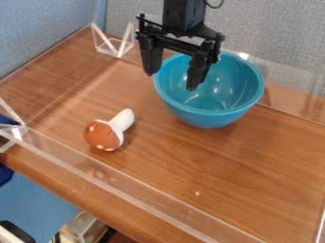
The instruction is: Put the mushroom in the blue bowl
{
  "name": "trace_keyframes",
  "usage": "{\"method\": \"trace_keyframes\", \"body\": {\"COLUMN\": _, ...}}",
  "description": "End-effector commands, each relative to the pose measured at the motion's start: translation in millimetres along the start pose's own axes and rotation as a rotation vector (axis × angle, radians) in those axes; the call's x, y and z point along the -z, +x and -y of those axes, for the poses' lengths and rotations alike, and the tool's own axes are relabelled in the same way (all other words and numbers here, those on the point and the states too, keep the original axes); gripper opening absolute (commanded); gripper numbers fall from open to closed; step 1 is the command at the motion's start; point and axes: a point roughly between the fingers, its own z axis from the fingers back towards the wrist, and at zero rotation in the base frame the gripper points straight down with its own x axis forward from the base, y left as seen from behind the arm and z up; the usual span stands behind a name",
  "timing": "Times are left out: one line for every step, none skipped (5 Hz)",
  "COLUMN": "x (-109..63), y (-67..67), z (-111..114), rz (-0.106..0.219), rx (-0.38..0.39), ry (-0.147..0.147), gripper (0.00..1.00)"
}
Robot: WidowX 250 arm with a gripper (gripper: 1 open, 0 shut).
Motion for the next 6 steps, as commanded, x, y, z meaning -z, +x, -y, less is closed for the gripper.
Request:
{"method": "trace_keyframes", "body": {"x": 7.3, "y": -2.3, "z": -5, "rz": -0.017, "rx": 0.008, "ry": 0.007, "gripper": 1.00}}
{"method": "trace_keyframes", "body": {"x": 19.2, "y": -6.9, "z": -18, "rz": -0.031, "rx": 0.021, "ry": 0.019, "gripper": 1.00}}
{"method": "trace_keyframes", "body": {"x": 27.9, "y": -14.1, "z": -34, "rz": -0.034, "rx": 0.023, "ry": 0.034, "gripper": 1.00}}
{"method": "trace_keyframes", "body": {"x": 40.7, "y": -12.2, "z": -41, "rz": -0.033, "rx": 0.032, "ry": 0.050, "gripper": 1.00}}
{"method": "trace_keyframes", "body": {"x": 53.4, "y": -8.8, "z": -49, "rz": -0.033, "rx": 0.036, "ry": 0.069, "gripper": 1.00}}
{"method": "trace_keyframes", "body": {"x": 65.8, "y": -8.0, "z": -57, "rz": -0.040, "rx": 0.042, "ry": 0.083, "gripper": 1.00}}
